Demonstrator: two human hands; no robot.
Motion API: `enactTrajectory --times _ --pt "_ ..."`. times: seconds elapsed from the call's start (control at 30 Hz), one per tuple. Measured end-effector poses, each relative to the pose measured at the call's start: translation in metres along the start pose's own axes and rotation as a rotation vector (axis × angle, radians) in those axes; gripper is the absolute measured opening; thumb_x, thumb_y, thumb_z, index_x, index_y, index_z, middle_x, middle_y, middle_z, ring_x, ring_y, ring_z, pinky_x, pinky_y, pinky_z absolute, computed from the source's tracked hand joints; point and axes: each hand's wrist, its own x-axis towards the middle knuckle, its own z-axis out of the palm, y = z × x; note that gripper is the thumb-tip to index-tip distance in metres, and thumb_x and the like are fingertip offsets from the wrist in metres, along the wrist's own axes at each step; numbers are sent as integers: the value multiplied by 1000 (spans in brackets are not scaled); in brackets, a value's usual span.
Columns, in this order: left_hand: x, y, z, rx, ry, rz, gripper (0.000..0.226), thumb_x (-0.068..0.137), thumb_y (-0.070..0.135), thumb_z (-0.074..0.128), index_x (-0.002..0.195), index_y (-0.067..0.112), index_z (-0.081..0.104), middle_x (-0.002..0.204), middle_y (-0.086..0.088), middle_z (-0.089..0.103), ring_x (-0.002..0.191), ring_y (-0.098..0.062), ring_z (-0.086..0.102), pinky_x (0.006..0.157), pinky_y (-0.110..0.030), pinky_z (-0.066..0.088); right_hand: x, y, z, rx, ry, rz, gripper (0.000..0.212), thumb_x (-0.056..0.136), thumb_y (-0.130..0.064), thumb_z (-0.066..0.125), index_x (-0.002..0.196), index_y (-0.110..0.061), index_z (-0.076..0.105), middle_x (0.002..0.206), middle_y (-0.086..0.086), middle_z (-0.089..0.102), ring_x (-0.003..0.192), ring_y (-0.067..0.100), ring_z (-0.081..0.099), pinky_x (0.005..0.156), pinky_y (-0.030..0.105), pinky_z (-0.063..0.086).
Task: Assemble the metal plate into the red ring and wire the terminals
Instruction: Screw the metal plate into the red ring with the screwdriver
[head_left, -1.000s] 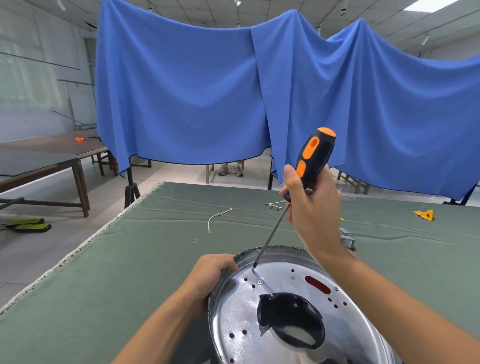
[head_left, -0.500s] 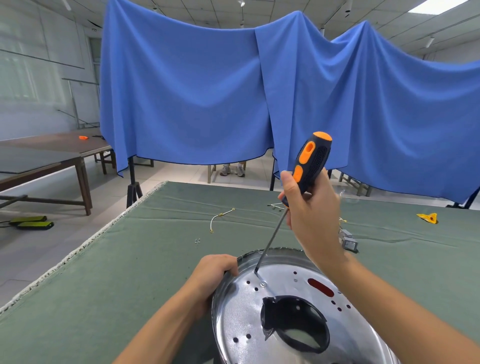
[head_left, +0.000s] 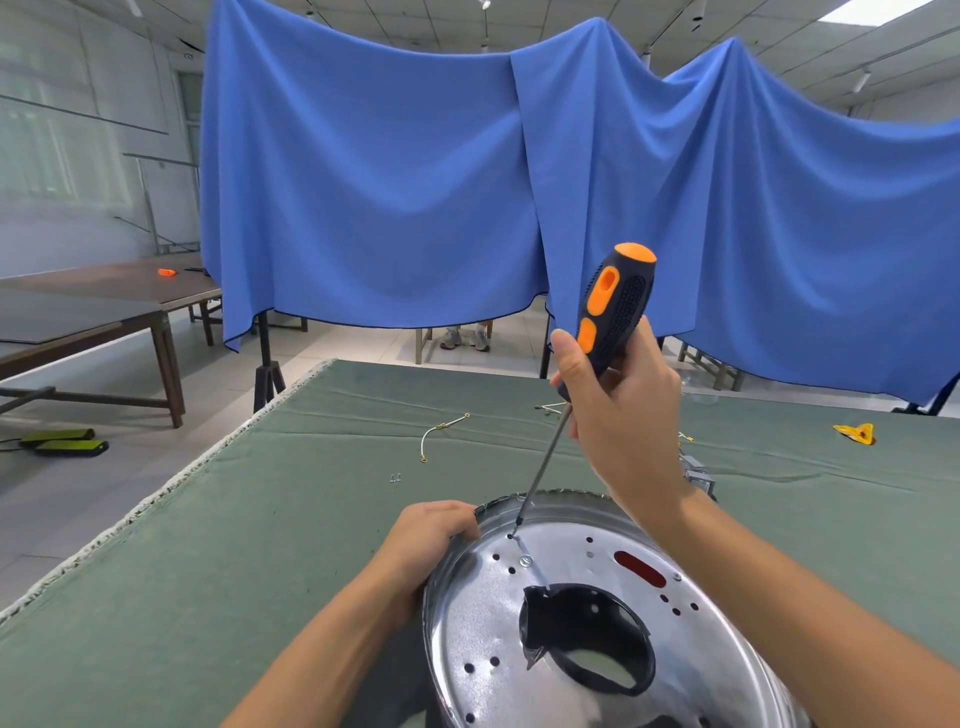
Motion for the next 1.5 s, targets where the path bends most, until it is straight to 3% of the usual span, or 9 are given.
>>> enactTrajectory --times 0.3,0.47,1.07,1.23,1.5 --pt "-1 2 1 24 24 30 19 74 -6 54 60 6 50 61 -9 37 53 -19 37 53 -26 35 0 -2 -2 15 13 19 26 82 -53 55 79 -29 46 67 7 61 49 26 54 49 46 48" --pt "-1 3 2 38 -1 37 45 78 -7 54 39 16 52 44 1 43 39 -14 41 45 -19 37 -1 -4 -2 26 10 9 23 83 -53 56 79 -32 45 67 8 60 48 27 52 47 45 47" --pt "-3 9 1 111 16 49 29 79 -4 56 54 9 50 54 -5 38 44 -17 37 47 -20 33 -6 -4 0 21 5 -16 19 83 -54 55 79 -39 44 68 11 60 46 27 52 44 43 47" --pt "-3 9 2 135 11 60 48 80 -4 56 38 18 49 44 2 39 38 -11 37 44 -15 33 -6 -4 0 18 -1 3 23 82 -54 55 80 -34 45 66 12 60 46 31 52 45 47 46" --pt "-2 7 1 133 12 62 48 80 -4 56 38 18 49 44 2 38 38 -11 37 43 -15 33 -6 -3 -1 12 5 3 22 82 -55 55 79 -35 45 65 9 61 46 28 53 45 45 47"
